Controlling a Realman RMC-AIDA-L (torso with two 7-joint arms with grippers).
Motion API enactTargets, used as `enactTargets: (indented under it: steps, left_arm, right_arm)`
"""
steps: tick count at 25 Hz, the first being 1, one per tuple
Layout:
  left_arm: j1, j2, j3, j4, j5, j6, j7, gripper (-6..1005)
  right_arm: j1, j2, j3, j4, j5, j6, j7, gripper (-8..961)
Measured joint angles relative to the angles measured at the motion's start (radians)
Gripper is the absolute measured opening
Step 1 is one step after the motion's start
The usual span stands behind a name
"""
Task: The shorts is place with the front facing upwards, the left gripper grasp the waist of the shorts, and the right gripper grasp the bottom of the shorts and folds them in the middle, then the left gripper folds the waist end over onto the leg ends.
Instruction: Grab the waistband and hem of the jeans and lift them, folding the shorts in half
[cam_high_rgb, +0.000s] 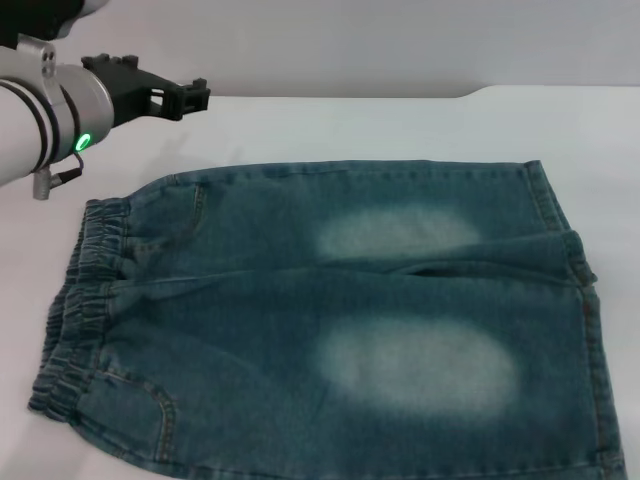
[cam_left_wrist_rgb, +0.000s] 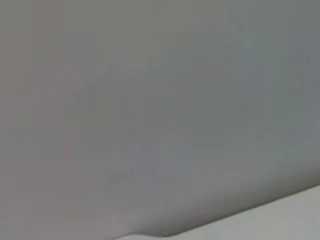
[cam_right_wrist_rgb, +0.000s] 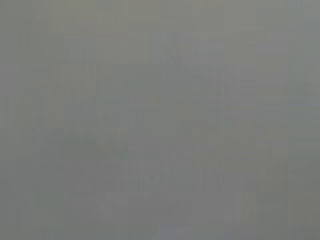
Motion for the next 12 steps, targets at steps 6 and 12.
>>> enactTargets:
  steps: [6,12]
  left_arm:
    - [-0.023,0.0,-0.026,-0.031,-0.001,-0.097,-0.007,848]
    - [-0.061,0.0,-0.037,-0.017,0.002,-0.151,-0.011,848]
  right_arm:
    - [0.072,0.0,0.188,-0.015,0.052,0.316,0.054,478]
    - [0.126,-0.001,0.316,-0.024,-0.212,0.617,0.303,474]
